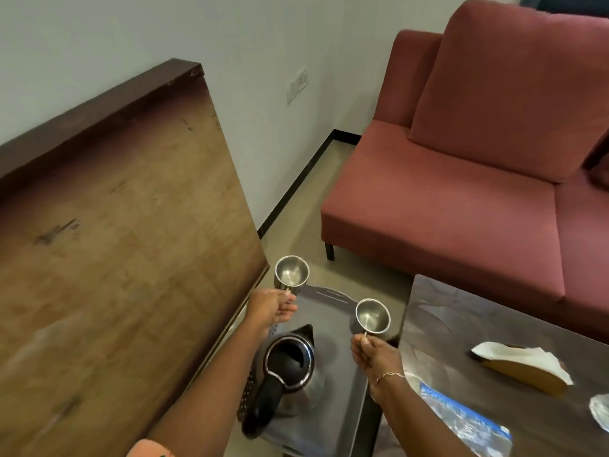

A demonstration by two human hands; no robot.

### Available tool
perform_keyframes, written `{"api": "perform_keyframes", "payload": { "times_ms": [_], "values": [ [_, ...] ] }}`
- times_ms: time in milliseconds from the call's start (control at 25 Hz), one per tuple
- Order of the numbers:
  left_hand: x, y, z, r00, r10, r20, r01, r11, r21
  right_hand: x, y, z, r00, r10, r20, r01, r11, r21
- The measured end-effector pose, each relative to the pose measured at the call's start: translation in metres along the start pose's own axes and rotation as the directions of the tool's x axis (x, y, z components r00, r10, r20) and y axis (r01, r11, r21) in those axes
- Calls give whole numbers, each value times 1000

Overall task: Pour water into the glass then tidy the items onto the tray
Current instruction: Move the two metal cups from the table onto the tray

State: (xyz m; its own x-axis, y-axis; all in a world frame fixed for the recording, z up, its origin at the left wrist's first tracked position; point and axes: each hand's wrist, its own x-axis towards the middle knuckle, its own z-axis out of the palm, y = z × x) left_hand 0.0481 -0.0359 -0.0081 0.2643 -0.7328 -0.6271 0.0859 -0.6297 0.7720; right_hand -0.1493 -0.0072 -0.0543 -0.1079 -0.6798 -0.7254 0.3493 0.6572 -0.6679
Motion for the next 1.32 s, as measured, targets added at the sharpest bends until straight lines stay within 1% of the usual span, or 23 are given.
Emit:
{"api": "perform_keyframes", "payload": {
  "times_ms": [120,240,400,560,720,920,1040,1240,1320],
  "values": [
    [49,-11,-16,999,-27,28,25,997,71,37,11,30,999,33,-28,-33,999,-8],
    [93,-35,-21,994,-91,65,82,987,138,75,31,51,996,74,-52,-75,997,-12],
    [124,-70,-17,980,-167,108,149,977,153,106,56,64,993,102,-52,-104,993,-46],
    [141,-94,-10,971,-220,96,204,966,157,130,76,71,989,130,-64,-135,988,-78],
    [155,-102,-3,967,-232,104,209,958,195,145,86,76,990,136,-46,-141,980,-143],
    [168,-112,8,961,-265,75,246,949,197,160,91,74,989,138,-61,-146,978,-151],
    [172,-116,12,956,-286,62,265,937,229,166,96,72,985,154,-74,-165,972,-168],
    [175,-116,16,942,-332,44,304,902,306,172,102,68,982,180,-51,-186,962,-200],
    [175,-115,16,936,-350,35,319,887,335,173,105,66,979,193,-62,-201,962,-183]
  ]
}}
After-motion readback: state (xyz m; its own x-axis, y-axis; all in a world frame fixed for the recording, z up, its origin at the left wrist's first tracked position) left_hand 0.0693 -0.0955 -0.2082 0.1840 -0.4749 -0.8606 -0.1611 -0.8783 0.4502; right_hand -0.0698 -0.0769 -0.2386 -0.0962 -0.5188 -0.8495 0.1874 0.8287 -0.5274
